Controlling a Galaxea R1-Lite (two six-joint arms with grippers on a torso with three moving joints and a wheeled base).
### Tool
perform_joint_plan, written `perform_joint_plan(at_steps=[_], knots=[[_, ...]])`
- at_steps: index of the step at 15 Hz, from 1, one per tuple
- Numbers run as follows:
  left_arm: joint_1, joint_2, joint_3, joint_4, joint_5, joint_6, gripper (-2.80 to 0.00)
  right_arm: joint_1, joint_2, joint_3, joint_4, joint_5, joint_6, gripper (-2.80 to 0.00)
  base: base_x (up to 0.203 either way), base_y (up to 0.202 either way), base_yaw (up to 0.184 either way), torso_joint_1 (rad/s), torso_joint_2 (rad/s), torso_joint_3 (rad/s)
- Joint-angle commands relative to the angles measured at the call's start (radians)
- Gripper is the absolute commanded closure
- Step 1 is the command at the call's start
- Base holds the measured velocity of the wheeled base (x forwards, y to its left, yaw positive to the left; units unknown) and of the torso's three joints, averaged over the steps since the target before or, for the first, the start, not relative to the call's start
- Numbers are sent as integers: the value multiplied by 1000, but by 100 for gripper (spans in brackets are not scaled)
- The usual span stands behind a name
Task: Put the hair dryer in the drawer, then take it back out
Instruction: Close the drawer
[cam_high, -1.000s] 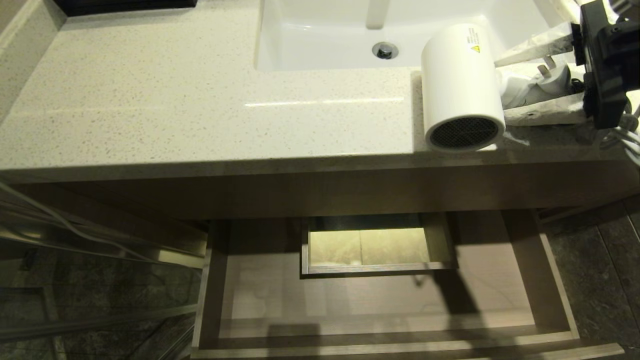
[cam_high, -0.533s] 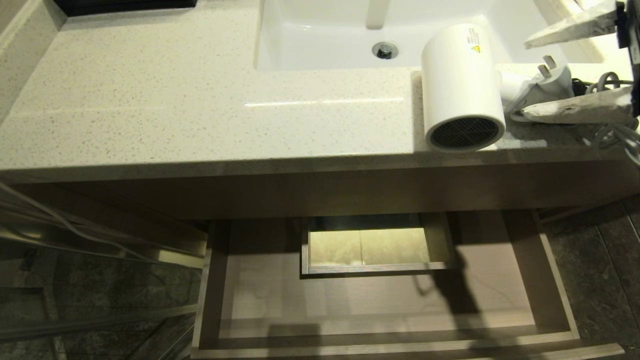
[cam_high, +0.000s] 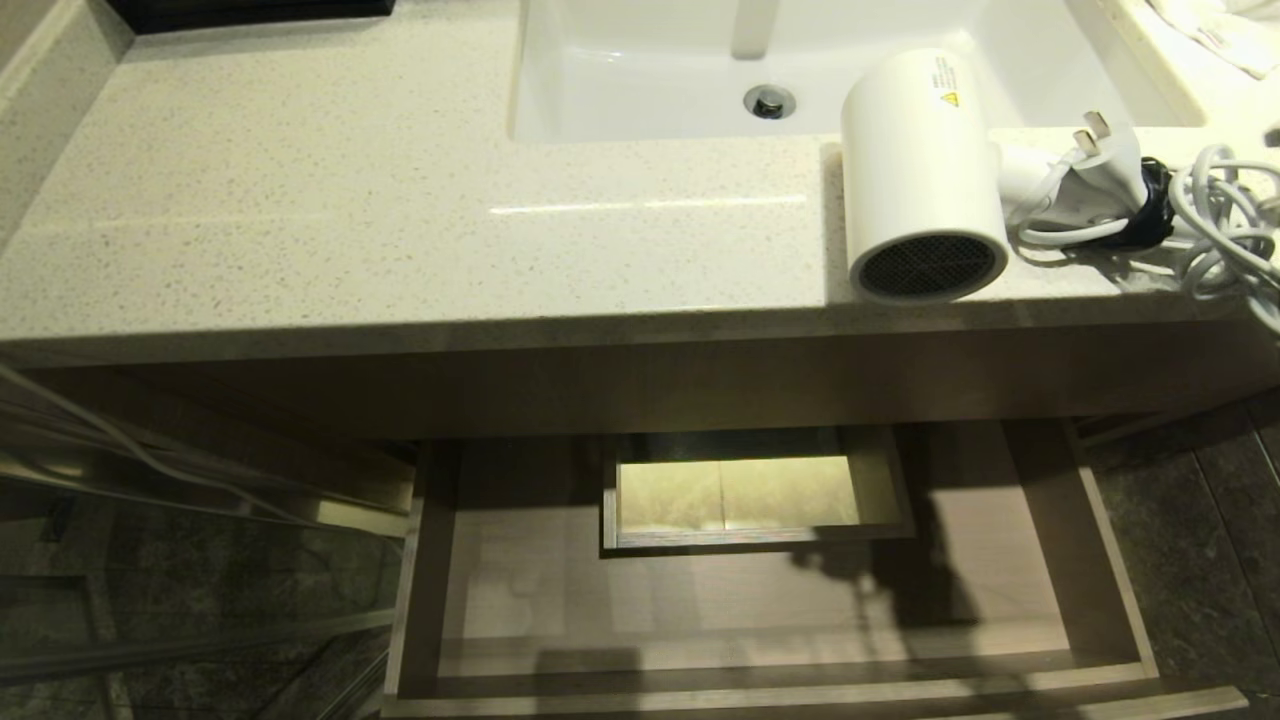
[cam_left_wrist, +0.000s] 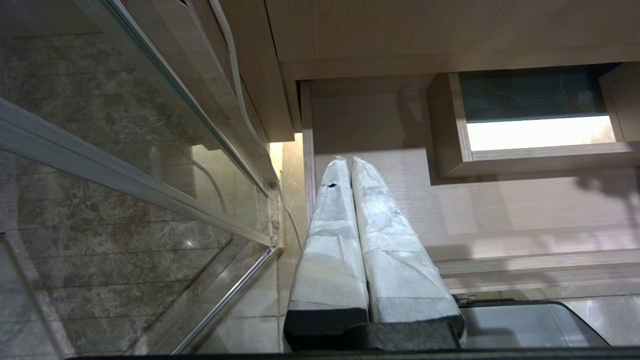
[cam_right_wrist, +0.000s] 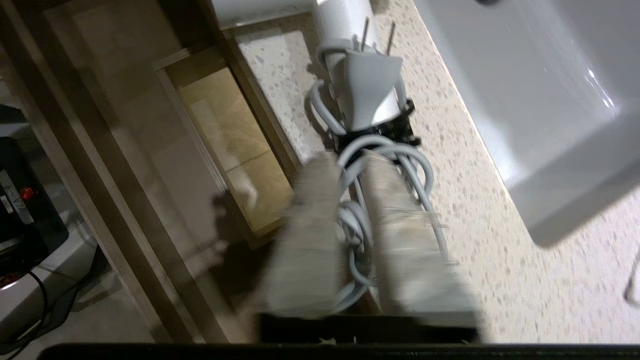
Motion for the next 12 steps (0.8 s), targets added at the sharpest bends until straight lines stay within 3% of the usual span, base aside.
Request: perform_joint_plan(at_steps=[1,3,6,9,12], knots=[[0,0,2,0,0,0,0,-39,-143,65,-26,-73,99,0,0,0,0,0,0,0],[1,0,1,0,0,0,0,-62,-193,82,-44,-214,129,0,0,0,0,0,0,0],[0,0,1,0,0,0,0,-87,-268,146,-47,-303,184,0,0,0,0,0,0,0],[0,0,1,0,0,0,0,-174,-326,195,-37,-441,242,0,0,0,0,-151,39,-141],[0,0,1,0,0,0,0,-217,-383,307,-83,-469,448,0,0,0,0,-334,49,-262]])
